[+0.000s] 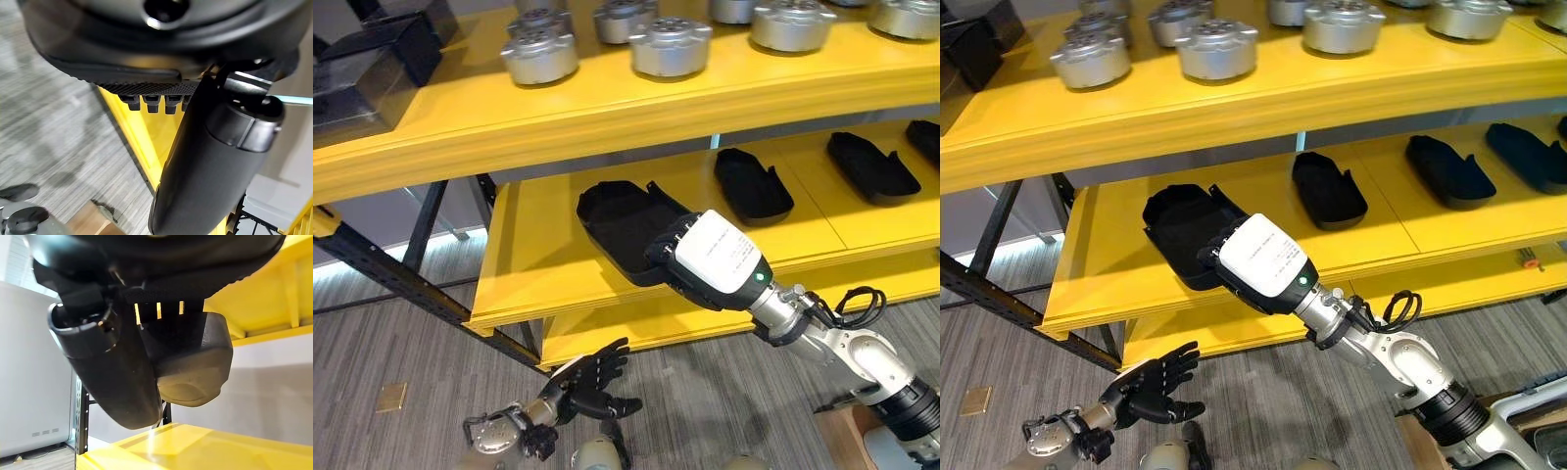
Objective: Move parts from the plastic box to the shelf.
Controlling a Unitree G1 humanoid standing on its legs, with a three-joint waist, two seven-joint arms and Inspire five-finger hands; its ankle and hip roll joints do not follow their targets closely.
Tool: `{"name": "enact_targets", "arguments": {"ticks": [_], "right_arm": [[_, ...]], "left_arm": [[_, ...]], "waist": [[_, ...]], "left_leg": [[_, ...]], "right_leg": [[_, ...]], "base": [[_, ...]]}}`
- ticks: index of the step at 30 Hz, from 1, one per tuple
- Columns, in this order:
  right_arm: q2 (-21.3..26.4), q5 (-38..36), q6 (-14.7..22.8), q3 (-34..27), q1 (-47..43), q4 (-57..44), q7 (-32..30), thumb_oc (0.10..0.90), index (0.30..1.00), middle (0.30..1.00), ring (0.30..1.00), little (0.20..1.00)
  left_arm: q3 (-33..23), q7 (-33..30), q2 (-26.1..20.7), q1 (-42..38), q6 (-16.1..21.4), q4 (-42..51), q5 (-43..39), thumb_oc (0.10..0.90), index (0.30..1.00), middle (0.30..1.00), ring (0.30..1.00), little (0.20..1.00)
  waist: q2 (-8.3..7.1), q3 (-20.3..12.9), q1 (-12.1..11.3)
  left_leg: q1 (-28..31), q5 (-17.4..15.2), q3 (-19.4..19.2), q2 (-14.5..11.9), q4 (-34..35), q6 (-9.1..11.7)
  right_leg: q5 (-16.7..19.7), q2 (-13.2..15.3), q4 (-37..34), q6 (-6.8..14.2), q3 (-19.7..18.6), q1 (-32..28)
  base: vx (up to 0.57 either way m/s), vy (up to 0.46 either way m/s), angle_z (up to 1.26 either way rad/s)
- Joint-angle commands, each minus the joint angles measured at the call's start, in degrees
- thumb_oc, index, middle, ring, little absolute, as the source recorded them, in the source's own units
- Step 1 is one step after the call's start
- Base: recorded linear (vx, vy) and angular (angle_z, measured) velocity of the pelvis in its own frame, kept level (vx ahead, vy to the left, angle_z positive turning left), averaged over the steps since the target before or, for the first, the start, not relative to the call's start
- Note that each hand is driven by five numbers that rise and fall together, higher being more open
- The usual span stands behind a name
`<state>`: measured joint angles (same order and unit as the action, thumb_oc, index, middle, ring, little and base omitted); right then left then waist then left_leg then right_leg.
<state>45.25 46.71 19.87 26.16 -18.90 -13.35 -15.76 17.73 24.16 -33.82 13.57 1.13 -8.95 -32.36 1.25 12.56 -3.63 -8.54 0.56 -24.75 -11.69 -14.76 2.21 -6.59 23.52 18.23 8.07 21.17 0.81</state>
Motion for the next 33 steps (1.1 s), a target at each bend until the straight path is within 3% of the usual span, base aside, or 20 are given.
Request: {"name": "enact_targets", "arguments": {"ticks": [1,8,11,16,27,31,33], "right_arm": [[-1.46,-5.49,-1.28,-5.59,-6.20,-8.43,-2.70,0.400,0.300,0.300,0.300,0.300],[-1.11,-5.72,-7.71,-4.55,-9.62,-6.11,-3.46,0.400,0.300,0.300,0.300,0.300],[-0.68,-6.39,-7.66,-5.36,-10.81,-5.02,-2.73,0.400,0.300,0.300,0.300,0.300],[-1.04,-7.25,-10.67,-4.41,-12.33,-3.85,-0.40,0.400,0.300,0.300,0.300,0.300],[-2.71,-6.90,-14.48,-4.72,-14.41,4.10,-0.98,0.400,0.300,0.300,0.300,0.300],[-5.25,-6.80,-16.44,-2.84,-16.16,6.22,1.07,0.400,0.300,0.300,0.300,0.300],[-5.80,-7.60,-18.69,-1.81,-17.42,6.38,1.62,0.400,0.300,0.300,0.300,0.300]], "left_arm": [[-2.60,-0.58,-0.76,-2.63,6.06,7.57,-2.04,0.900,1.000,1.000,1.000,1.000],[-4.17,-0.20,-1.09,-0.52,8.93,5.63,-2.18,0.900,1.000,1.000,1.000,1.000],[-4.92,-0.04,-0.61,1.13,9.86,4.47,-1.26,0.900,1.000,1.000,1.000,1.000],[-5.65,0.50,-0.39,1.82,11.13,3.39,-0.55,0.900,1.000,1.000,1.000,1.000],[-6.20,3.67,-0.48,0.35,11.43,2.36,-1.31,0.900,1.000,1.000,1.000,1.000],[-5.15,2.15,1.91,-1.03,9.21,2.35,-1.52,0.900,1.000,1.000,1.000,1.000],[-3.77,1.99,1.90,-1.72,9.38,1.96,-1.20,0.900,1.000,1.000,1.000,1.000]], "waist": [[2.31,0.63,-1.49],[1.17,3.69,-4.88],[0.91,4.23,-5.73],[0.84,4.79,-6.77],[1.18,4.94,-8.12],[1.59,3.60,-9.60],[1.33,3.66,-8.57]], "left_leg": [[7.72,-5.34,1.91,-1.65,4.29,-0.88],[4.36,-5.84,2.66,-2.97,1.85,0.24],[3.21,-5.43,2.79,-4.31,0.72,0.98],[2.34,-5.55,2.80,-4.97,-0.79,1.13],[0.72,-7.05,3.26,-1.66,-2.49,-1.39],[3.75,-7.43,1.32,0.50,0.75,-3.51],[4.75,-7.66,1.13,2.12,2.37,-3.85]], "right_leg": [[-1.69,-2.15,3.42,0.17,2.22,2.63],[-2.85,-1.55,3.46,1.22,3.82,2.46],[-3.05,-1.47,3.05,1.27,4.59,1.71],[-3.58,-1.06,3.60,1.28,5.74,0.84],[-6.08,-0.03,8.52,-0.30,6.98,-0.71],[-3.72,3.18,13.65,-0.98,11.98,0.73],[-5.06,-0.48,15.59,-0.92,9.48,3.10]], "base": [[0.02,0.044,0.04],[-0.03,-0.020,0.08],[0.00,0.011,0.05],[0.04,0.061,0.04],[0.06,0.219,0.08],[0.14,0.216,-0.14],[0.16,0.044,-0.41]]}}
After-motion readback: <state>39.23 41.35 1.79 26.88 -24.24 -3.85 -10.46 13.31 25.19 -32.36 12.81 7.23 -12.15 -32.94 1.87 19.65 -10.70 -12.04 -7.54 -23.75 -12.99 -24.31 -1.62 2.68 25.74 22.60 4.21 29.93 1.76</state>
